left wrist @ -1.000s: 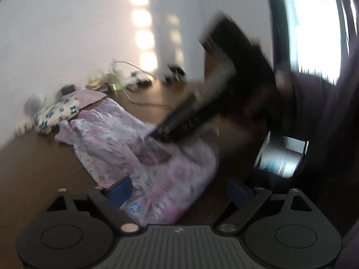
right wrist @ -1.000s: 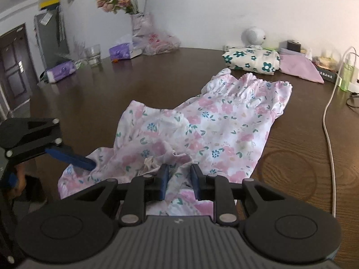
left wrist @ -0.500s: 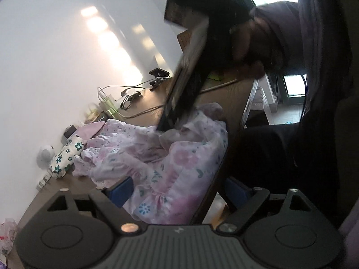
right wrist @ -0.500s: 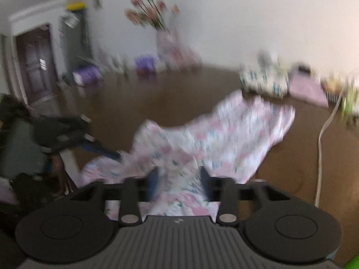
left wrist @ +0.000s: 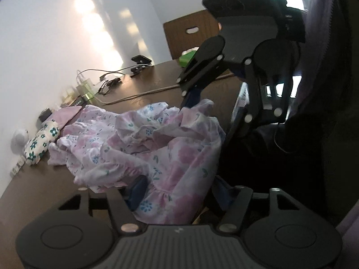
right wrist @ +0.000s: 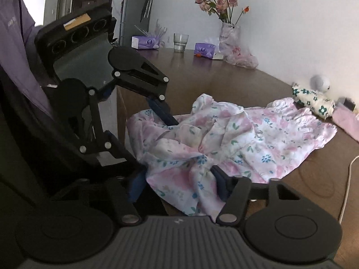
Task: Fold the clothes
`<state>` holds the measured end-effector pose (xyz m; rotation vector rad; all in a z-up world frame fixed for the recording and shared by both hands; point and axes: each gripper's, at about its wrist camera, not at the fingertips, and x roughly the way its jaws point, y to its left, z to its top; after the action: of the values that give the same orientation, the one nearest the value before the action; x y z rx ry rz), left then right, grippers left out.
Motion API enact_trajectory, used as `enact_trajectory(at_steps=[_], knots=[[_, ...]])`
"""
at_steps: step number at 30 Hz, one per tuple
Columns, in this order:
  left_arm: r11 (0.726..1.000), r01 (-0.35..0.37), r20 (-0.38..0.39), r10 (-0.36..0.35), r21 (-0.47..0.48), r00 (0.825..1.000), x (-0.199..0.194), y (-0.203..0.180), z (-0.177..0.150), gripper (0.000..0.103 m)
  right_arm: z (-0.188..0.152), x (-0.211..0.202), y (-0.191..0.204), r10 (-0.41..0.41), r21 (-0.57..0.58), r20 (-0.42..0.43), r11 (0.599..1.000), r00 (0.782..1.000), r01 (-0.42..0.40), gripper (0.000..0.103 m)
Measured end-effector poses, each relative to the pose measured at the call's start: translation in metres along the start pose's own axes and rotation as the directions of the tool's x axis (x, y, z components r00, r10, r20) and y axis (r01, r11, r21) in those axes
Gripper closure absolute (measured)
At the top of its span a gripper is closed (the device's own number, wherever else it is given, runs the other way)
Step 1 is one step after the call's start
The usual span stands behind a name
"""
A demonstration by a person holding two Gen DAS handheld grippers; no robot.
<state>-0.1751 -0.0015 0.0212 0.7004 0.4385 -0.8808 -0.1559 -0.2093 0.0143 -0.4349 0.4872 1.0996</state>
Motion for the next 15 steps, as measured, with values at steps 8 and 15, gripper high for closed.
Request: enact_trajectory(at_steps=[8, 15], knots=[[0.997, -0.035, 0.045, 0.031, 0.076, 0.998, -0.017, -0.009, 0.005, 0.050, -0.001, -0.028, -0.037, 0.230, 0.225, 0.103, 0.942, 0.968, -0.248, 0.096], [0.986, -0.143, 0.167, 0.128, 0.086, 0.978, -0.029, -0.011, 0.001, 0.040, -0.008, -0.043, -0.075, 0.395, 0.379, 0.185, 0.816, 0.900, -0.437, 0.096]])
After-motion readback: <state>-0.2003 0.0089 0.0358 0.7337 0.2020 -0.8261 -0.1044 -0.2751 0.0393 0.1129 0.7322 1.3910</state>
